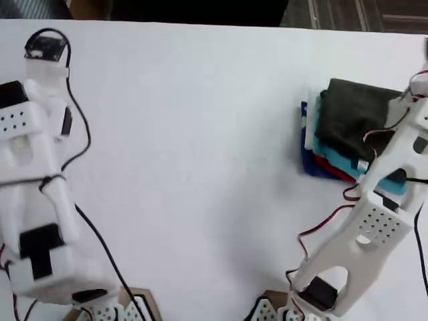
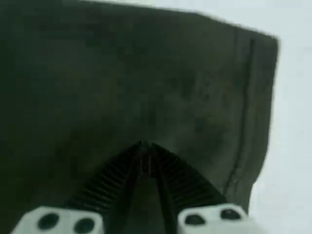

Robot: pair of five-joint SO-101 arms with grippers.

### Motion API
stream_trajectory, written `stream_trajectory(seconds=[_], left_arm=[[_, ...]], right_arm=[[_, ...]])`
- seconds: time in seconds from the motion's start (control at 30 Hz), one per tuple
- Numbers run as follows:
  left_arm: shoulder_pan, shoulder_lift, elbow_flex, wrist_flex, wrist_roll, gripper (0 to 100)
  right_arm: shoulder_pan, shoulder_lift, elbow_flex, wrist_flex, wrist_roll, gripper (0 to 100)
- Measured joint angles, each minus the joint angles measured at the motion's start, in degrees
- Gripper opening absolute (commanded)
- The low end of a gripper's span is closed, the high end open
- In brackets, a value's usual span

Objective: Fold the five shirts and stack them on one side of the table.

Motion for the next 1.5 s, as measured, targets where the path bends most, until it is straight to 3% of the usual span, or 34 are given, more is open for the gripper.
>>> stream_trajectory(seconds=[0.2, 0.5, 0.67, 0.77, 0.97, 1.13, 1.23, 1.5], left_arm=[[2.11, -7.47, 0.0, 1.05, 0.0, 3], [4.13, -7.82, 0.0, 3.43, 0.0, 3], [6.68, -12.75, 0.0, 7.56, -1.05, 3], [10.02, -19.6, 2.99, 7.82, -5.71, 3], [18.02, -38.68, 23.03, 2.9, -6.51, 3], [19.6, -55.65, 44.75, -5.8, 2.55, 3], [19.43, -63.21, 55.21, -10.81, 3.43, 3], [19.08, -78.07, 81.14, -19.34, -6.24, 3]], right_arm=[[1.32, -8.26, 11.43, 1.76, 1.41, 2.1], [-0.44, -28.04, 33.93, -1.85, 4.84, 2.2], [-5.63, -42.29, 37.27, -0.44, 5.19, 2.2], [-11.69, -51.52, 44.22, -0.44, 6.51, 2.2], [-25.14, -69.27, 68.57, -7.56, 7.03, 2.2], [-29.89, -86.86, 92.57, -16.62, 5.45, 2.3], [-31.74, -97.41, 103.91, -20.31, 3.96, 2.3], [-32.79, -120.26, 130.55, -24.53, 3.6, 2.2]])
